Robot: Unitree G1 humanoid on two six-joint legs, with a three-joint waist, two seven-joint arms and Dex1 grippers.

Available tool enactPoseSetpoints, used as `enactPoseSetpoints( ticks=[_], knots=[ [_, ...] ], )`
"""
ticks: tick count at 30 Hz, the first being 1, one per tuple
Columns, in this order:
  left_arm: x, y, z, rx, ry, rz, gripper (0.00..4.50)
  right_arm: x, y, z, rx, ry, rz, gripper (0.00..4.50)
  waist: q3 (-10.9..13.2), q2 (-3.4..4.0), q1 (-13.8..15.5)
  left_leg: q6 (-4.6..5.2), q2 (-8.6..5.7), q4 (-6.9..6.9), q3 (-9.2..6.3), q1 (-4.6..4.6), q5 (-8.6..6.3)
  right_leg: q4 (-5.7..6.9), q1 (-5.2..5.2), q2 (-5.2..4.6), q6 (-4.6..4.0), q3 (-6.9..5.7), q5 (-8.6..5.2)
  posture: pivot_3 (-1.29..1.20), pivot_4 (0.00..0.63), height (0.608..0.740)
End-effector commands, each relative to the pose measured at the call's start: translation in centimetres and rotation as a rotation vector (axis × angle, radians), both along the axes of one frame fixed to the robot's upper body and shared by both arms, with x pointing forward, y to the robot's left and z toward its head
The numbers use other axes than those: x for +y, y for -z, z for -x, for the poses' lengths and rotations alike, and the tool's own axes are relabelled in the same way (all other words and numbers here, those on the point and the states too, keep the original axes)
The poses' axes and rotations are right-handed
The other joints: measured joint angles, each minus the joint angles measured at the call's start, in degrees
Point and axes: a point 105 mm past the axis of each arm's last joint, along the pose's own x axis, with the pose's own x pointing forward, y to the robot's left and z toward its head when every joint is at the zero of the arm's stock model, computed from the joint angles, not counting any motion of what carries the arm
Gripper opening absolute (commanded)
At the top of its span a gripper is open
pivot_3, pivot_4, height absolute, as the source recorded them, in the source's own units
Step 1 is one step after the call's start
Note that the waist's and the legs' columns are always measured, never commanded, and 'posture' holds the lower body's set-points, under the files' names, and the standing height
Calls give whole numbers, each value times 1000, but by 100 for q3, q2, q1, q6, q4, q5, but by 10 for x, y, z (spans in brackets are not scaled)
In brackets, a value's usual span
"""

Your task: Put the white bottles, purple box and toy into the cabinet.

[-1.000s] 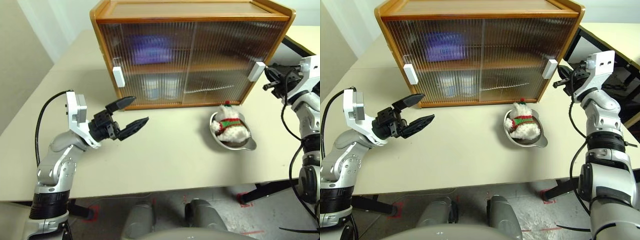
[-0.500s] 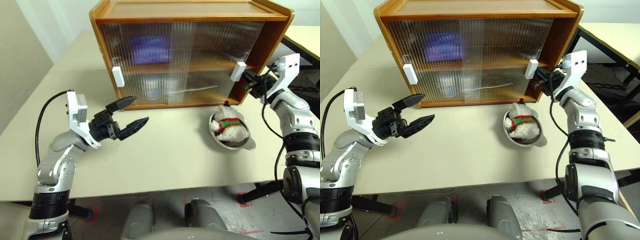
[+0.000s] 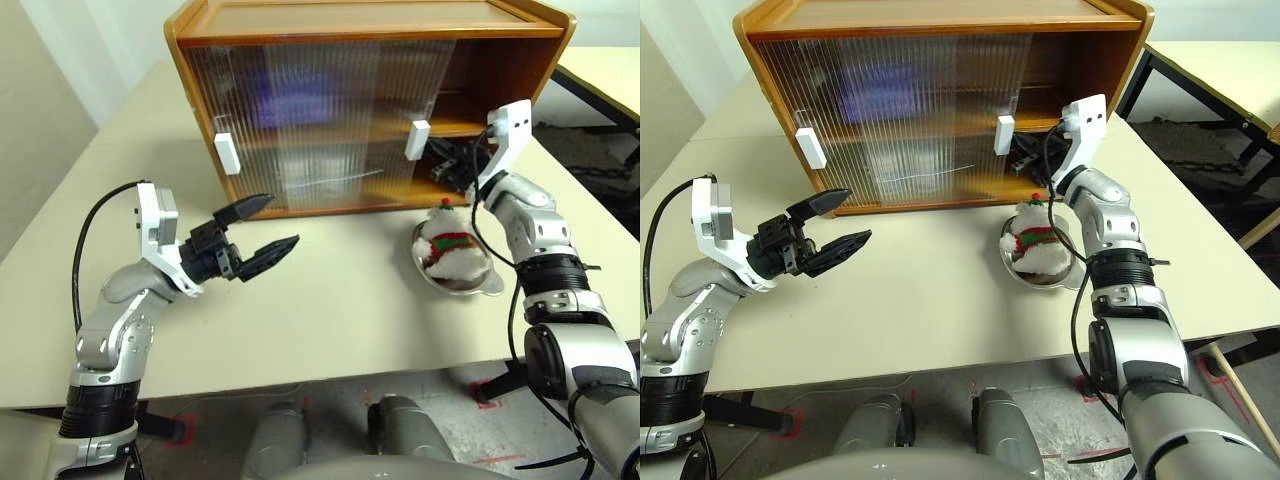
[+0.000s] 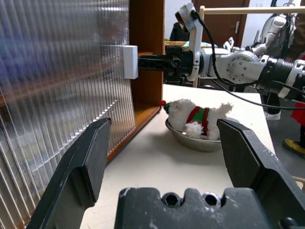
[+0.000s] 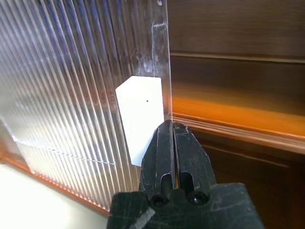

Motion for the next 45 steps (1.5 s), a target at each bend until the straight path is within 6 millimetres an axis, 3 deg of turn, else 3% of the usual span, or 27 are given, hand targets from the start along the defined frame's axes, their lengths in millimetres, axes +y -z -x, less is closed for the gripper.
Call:
enactPoseSetpoints(
  ticks=[1, 8, 14, 18, 22, 27, 30, 34, 40, 45],
  knots=[
    [-1, 4, 1, 10, 4, -20, 4500, 22, -17, 5, -52, -75, -17, 22, 0, 1, 6, 0, 0, 0, 0, 0, 0, 3, -1, 1, 0, 0, -1, 181, 0, 740],
    [-2, 6, 3, 19, 14, -20, 4500, 48, -24, 13, -51, -156, -48, 22, 1, 2, 50, -1, 0, 0, 0, -2, 0, 5, -4, -3, 1, -4, -2, 175, 7, 740],
    [-2, 8, 4, 22, 15, -23, 4500, 40, -20, 17, -8, -167, -29, 22, 2, 4, 65, -4, 0, -1, 0, -26, -2, 4, -27, -17, 1, -7, -2, 182, 8, 740],
    [0, 10, 6, 26, 12, -28, 4500, 2, -21, 21, 46, -120, 11, 1046, 3, 5, 102, -4, 1, -3, -5, -38, -3, 0, -35, -23, -1, -13, -4, 184, 8, 740],
    [1, 12, 9, 31, 11, -35, 4500, -50, -43, 37, 114, -64, 44, 2612, 17, 21, 252, -4, -9, -3, -4, -52, -2, -24, -36, -31, 5, -22, -5, 166, 15, 740],
    [4, 12, 11, 37, 27, -44, 4500, -68, -61, 70, 287, -113, 62, 4426, 17, 21, 241, -4, -5, -10, -4, -60, -3, -50, -36, -46, 13, -17, -11, 146, 16, 740],
    [4, 12, 10, 37, 34, -45, 4500, -66, -46, 92, 464, -150, 110, 4491, 15, 18, 242, -4, 11, -22, -5, -65, -3, -80, -34, -34, 8, -23, -13, 137, 15, 740],
    [1, 11, 10, 29, 46, -46, 4500, -71, -6, 98, 622, -25, 160, 4491, 8, 4, 224, -4, 21, -29, 0, -55, -3, -86, -25, -20, 7, -19, -13, 139, 10, 740],
    [-3, 9, 11, 24, 46, -36, 4500, -72, 37, 114, 807, 11, 147, 4491, 10, 5, 243, -2, 5, -18, 1, -61, -1, -86, -24, -7, 35, -20, -18, 144, 13, 740],
    [-3, 12, 11, 27, 46, -39, 4500, -84, 46, 105, 821, 133, 136, 4491, 11, 2, 239, 2, -9, -14, 1, -63, -1, -88, -19, -19, 49, -17, -18, 153, 16, 740]
  ],
)
